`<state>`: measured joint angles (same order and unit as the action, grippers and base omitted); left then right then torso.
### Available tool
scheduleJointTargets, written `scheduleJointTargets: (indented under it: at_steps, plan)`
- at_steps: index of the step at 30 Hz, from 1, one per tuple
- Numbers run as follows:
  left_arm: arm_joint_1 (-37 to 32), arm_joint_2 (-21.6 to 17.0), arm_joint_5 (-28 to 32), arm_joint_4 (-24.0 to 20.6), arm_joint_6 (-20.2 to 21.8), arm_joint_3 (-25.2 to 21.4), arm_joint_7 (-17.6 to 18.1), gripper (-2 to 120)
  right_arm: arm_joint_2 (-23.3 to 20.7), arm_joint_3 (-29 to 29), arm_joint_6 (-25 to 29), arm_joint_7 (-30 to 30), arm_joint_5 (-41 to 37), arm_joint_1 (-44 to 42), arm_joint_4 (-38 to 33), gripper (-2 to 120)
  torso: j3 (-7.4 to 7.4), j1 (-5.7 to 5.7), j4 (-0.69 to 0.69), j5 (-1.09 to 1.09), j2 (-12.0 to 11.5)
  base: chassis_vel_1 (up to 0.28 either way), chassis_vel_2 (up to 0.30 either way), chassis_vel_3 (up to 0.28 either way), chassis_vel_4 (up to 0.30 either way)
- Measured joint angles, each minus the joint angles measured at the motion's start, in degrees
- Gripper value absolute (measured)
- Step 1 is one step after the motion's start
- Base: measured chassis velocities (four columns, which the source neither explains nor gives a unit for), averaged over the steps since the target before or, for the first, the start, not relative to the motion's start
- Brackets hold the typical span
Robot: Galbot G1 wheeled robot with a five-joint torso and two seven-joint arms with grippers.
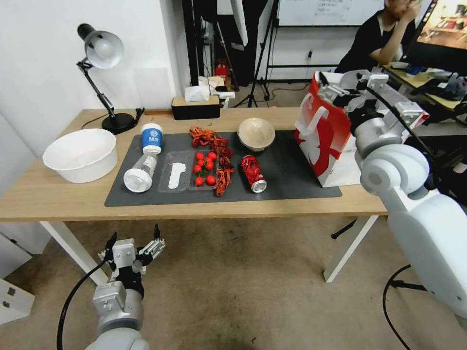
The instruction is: Pick up the trash from the table and place it into the takeout bag.
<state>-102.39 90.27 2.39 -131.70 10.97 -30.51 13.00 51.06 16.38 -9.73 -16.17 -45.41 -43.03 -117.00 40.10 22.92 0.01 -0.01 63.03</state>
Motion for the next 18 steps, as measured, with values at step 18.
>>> scheduleJointTargets:
  at_steps: [18]
  plan:
    - [-0.3, -0.3, 0.2, 0.4, -2.1, -0.1, -0.9, 100, 9.9, 5.9, 27.3, 4.8, 22.2, -46.5, -7.7, 100, -0.01, -0.01, -0.03, 0.0, 0.0, 0.0, 0.0, 0.0, 0.0]
